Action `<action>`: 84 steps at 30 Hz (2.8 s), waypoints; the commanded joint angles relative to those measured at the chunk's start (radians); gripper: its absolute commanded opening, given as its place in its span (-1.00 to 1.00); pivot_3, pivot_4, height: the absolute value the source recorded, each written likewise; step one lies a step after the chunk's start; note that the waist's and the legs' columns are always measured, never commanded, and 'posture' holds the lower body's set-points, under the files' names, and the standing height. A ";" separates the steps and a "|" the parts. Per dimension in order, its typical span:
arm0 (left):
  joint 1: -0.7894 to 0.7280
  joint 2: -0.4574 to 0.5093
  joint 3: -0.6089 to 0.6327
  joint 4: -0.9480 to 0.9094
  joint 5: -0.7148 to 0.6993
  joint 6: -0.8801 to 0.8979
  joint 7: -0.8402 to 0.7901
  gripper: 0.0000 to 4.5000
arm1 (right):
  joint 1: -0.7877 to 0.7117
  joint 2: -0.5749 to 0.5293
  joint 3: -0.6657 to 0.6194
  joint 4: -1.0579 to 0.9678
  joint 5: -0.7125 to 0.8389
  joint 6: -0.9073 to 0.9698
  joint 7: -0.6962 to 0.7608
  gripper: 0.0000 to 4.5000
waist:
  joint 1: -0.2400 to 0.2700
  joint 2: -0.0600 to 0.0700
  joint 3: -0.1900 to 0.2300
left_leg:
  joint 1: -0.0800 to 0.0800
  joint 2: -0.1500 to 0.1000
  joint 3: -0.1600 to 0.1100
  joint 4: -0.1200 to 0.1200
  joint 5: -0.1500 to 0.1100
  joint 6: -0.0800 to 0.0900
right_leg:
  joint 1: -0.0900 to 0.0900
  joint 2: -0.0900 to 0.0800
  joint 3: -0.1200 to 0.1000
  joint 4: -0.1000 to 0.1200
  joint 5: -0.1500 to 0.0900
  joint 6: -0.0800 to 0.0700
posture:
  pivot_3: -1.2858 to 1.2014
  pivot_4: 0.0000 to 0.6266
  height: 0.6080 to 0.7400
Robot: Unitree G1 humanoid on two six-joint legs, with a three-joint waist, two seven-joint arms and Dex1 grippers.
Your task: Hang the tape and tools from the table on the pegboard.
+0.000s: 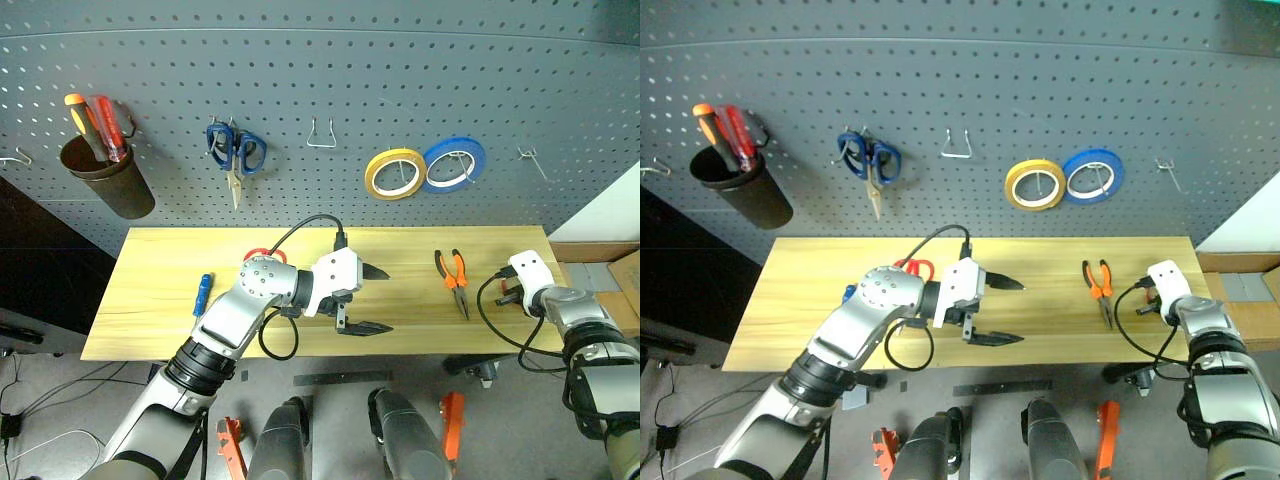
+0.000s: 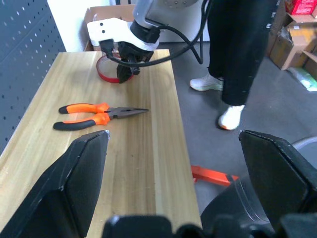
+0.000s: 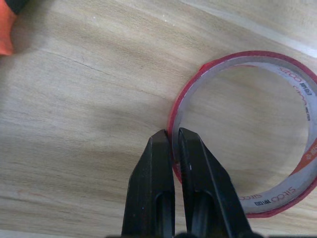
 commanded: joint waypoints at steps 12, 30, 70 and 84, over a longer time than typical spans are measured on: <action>-0.078 -0.044 0.113 0.009 -0.035 -0.053 0.039 1.00 | 0.586 -0.014 -0.281 -1.571 -0.039 0.320 -0.175 -0.98 | -0.017 0.005 0.002 | -0.011 0.001 0.001 0.002 -0.001 0.001 | -0.013 -0.001 0.001 0.004 -0.002 0.006 | -0.14 0.03 1.00; -0.113 -0.080 0.106 0.079 -0.013 -0.093 0.035 1.00 | 0.176 0.120 -0.301 -1.029 0.156 0.169 -0.188 -0.98 | -0.024 0.004 0.003 | -0.016 0.001 0.003 0.004 -0.003 0.006 | -0.016 -0.004 0.002 0.003 0.003 0.002 | -0.12 0.00 1.00; -0.097 0.065 0.099 0.255 0.110 -0.247 -0.042 1.00 | -0.110 0.343 -0.177 -0.307 0.173 0.449 -0.371 0.73 | -0.040 0.006 0.004 | -0.021 0.001 0.002 0.014 -0.005 0.010 | -0.017 -0.004 0.002 0.006 0.006 0.002 | -0.08 -0.05 1.00; -0.041 0.085 0.138 0.224 0.091 -0.218 -0.008 1.00 | -0.137 0.340 -0.077 -0.219 0.101 0.312 -0.356 0.13 | -0.040 0.006 0.003 | -0.020 0.001 0.002 0.016 -0.005 0.010 | -0.017 -0.004 0.002 0.007 0.007 0.003 | -0.09 -0.09 1.00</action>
